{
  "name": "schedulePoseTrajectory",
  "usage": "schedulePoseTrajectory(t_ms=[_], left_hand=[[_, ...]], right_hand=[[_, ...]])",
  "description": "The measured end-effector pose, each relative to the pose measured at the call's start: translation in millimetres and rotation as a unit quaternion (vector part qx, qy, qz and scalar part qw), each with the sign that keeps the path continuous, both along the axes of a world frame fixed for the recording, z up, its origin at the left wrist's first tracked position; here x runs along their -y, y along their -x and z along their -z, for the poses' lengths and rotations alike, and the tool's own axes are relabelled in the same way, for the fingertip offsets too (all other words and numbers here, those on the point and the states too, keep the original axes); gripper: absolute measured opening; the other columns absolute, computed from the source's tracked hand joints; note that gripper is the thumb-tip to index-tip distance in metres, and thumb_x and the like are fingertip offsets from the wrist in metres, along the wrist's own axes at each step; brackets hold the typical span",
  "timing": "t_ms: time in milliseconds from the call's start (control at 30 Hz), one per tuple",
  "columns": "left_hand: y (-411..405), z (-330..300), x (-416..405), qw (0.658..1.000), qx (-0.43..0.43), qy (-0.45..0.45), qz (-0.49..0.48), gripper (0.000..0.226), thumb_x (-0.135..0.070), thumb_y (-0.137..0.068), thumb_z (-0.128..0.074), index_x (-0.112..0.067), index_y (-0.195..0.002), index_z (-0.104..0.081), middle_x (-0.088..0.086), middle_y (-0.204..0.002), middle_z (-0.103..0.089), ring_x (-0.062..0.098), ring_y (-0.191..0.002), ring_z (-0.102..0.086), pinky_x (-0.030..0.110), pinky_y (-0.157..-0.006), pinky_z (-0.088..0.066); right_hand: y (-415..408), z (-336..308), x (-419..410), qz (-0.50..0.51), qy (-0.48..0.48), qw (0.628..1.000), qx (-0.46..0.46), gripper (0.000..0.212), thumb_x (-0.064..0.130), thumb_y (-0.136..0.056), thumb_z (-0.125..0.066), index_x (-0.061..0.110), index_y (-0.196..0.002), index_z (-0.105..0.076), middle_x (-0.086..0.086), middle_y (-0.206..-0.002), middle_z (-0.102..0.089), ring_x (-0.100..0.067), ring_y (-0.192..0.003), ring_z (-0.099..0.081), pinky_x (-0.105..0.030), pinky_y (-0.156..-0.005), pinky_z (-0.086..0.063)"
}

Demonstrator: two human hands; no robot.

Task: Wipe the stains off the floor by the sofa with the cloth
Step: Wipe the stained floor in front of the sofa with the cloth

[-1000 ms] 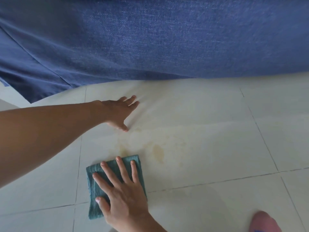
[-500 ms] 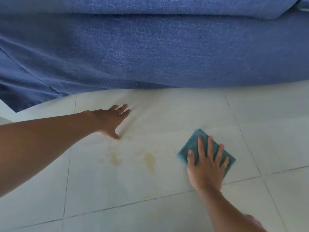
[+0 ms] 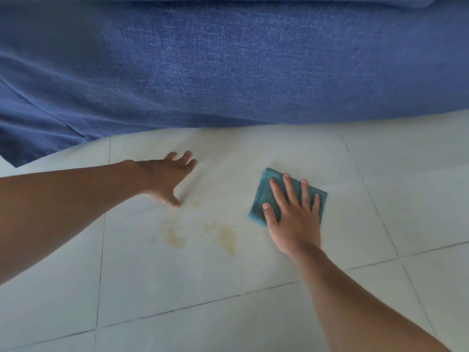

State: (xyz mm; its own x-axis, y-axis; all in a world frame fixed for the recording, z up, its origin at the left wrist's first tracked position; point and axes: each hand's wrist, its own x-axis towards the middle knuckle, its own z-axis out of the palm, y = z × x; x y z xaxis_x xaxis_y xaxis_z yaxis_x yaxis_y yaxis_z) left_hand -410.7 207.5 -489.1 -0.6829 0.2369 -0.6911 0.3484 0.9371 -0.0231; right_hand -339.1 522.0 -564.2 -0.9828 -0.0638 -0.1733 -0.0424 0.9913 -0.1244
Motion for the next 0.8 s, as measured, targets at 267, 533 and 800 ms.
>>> schedulePoseTrajectory(t_ms=[267, 533, 800], left_hand=[[-0.6, 1.3, 3.4, 1.0, 0.009, 0.012, 0.008, 0.118, -0.05, -0.083, -0.071, -0.023, -0.154, 0.019, -0.003, -0.161, 0.029, 0.025, -0.151, 0.012, 0.045, -0.117, -0.029], [0.0, 5.5, 6.3, 1.0, 0.015, 0.01, 0.012, 0.118, -0.052, -0.083, -0.067, -0.024, -0.152, 0.025, -0.004, -0.158, 0.035, 0.024, -0.15, 0.016, 0.042, -0.116, -0.031], [-1.8, 2.0, 1.2, 1.0, 0.018, 0.015, 0.006, 0.118, -0.052, -0.084, -0.067, -0.024, -0.152, 0.025, -0.005, -0.158, 0.034, 0.023, -0.15, 0.016, 0.043, -0.118, -0.027]], right_hand=[[-112.9, -11.1, -30.6, 0.206, 0.004, 0.979, 0.012, 0.072, 0.058, -0.094, -0.021, 0.033, -0.161, -0.019, 0.002, -0.17, -0.014, -0.035, -0.155, -0.01, -0.061, -0.121, -0.011], [-77.0, -3.1, 14.8, 0.044, 0.013, 0.999, 0.01, 0.069, 0.065, -0.096, -0.024, 0.041, -0.16, -0.013, 0.009, -0.171, -0.006, -0.031, -0.157, 0.003, -0.057, -0.123, 0.0], [-41.4, -1.2, -53.0, 0.243, 0.019, 0.97, 0.026, 0.068, 0.062, -0.097, -0.009, 0.04, -0.16, 0.008, 0.011, -0.17, 0.015, -0.027, -0.156, 0.013, -0.058, -0.123, 0.004]])
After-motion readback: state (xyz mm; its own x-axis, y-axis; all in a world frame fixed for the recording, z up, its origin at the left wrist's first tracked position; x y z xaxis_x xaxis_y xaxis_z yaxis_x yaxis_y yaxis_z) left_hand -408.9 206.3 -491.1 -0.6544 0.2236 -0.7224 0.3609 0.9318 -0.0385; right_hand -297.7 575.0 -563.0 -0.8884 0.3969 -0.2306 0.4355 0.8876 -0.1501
